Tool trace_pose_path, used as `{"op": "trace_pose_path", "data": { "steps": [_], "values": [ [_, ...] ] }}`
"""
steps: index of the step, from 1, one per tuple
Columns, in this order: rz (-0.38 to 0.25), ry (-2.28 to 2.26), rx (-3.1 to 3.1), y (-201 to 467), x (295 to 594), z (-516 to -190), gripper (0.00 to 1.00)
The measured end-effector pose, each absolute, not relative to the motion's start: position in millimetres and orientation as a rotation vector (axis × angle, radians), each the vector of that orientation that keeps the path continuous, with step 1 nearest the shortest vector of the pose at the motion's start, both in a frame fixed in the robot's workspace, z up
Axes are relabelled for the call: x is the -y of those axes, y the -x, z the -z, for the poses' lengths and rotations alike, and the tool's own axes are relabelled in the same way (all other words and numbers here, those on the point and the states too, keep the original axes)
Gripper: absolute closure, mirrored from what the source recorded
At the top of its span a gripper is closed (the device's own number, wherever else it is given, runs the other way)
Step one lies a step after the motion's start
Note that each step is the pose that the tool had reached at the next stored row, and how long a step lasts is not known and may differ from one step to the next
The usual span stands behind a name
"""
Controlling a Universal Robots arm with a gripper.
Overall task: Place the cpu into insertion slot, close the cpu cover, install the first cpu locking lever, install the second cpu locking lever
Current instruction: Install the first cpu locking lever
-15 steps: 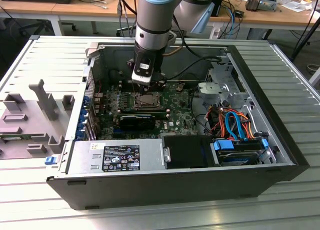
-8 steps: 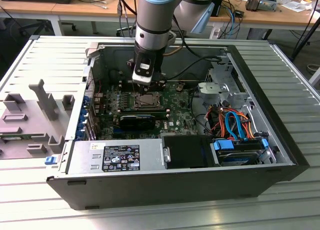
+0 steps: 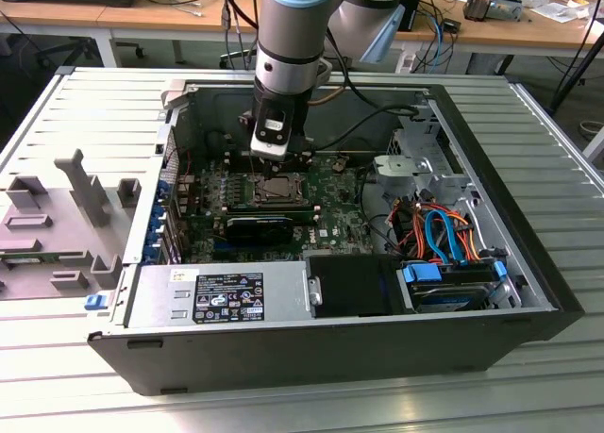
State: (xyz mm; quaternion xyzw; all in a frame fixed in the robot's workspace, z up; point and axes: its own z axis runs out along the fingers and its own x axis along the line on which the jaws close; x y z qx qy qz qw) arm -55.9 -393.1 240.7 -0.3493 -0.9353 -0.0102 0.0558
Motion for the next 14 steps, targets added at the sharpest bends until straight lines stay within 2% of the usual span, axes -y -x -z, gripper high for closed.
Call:
{"op": "trace_pose_path", "data": {
  "steps": [14],
  "values": [
    [0.029,1.025,2.851,55.9,393.1,-240.7,0.89]
  ]
}}
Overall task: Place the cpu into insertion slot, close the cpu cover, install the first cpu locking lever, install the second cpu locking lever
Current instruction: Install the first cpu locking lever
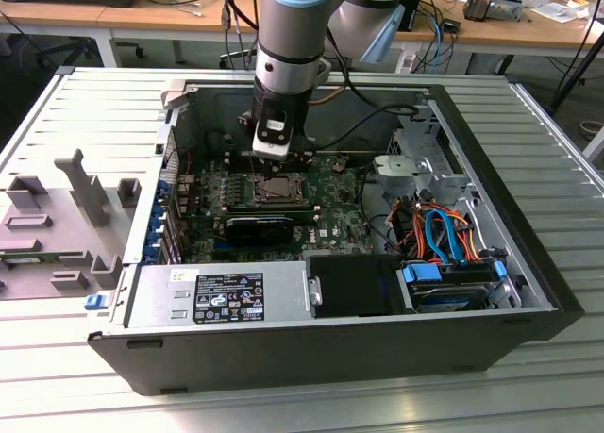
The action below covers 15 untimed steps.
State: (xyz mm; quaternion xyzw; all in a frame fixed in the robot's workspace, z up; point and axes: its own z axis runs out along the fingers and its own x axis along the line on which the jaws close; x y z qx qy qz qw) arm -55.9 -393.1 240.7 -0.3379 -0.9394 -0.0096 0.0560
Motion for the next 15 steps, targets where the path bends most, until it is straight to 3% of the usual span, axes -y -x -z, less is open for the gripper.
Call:
{"op": "trace_pose_path", "data": {
  "steps": [15],
  "values": [
    [0.026,0.984,2.865,55.9,393.1,-240.7,0.89]
  ]
}}
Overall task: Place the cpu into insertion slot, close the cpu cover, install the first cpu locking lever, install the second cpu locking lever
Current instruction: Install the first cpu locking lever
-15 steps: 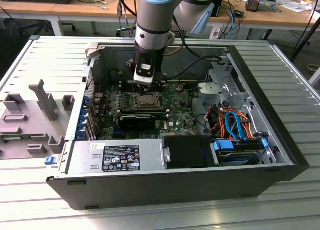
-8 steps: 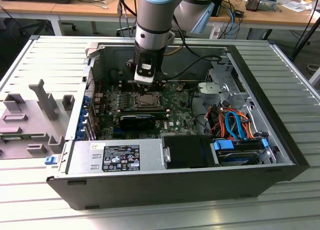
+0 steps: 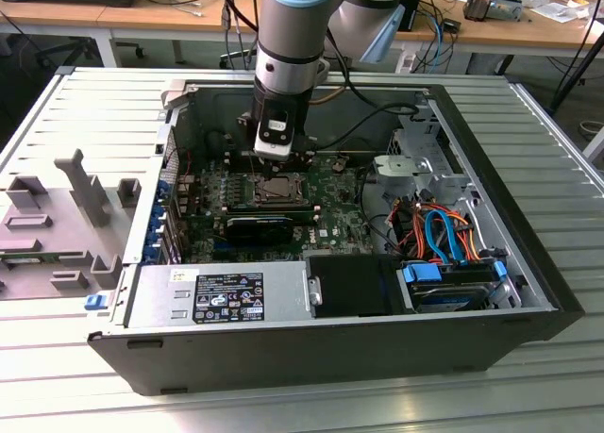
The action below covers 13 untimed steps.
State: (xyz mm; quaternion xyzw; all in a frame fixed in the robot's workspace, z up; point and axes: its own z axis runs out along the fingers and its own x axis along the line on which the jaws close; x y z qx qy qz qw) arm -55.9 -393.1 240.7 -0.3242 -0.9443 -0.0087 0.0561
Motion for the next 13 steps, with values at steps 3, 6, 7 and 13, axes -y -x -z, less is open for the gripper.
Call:
{"op": "trace_pose_path", "data": {
  "steps": [3,6,7,13],
  "values": [
    [0.026,0.976,2.868,55.9,393.1,-240.7,0.89],
    [0.026,0.969,2.870,55.9,393.1,-240.7,0.89],
    [0.025,0.964,2.872,55.9,393.1,-240.7,0.89],
    [0.024,0.948,2.877,55.9,393.1,-240.7,0.89]
  ]
}}
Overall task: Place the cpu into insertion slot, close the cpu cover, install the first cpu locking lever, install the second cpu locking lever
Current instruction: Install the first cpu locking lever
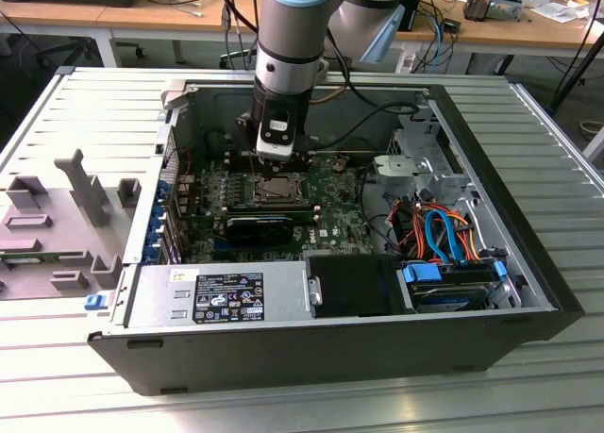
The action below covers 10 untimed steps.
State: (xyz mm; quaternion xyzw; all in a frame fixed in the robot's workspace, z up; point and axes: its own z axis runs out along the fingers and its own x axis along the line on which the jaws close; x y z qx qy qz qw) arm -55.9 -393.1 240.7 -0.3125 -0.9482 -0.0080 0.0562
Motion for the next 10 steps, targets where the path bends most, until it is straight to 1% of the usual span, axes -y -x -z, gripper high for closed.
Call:
{"op": "trace_pose_path", "data": {
  "steps": [10],
  "values": [
    [0.023,0.923,2.885,55.9,393.1,-240.7,0.89]
  ]
}}
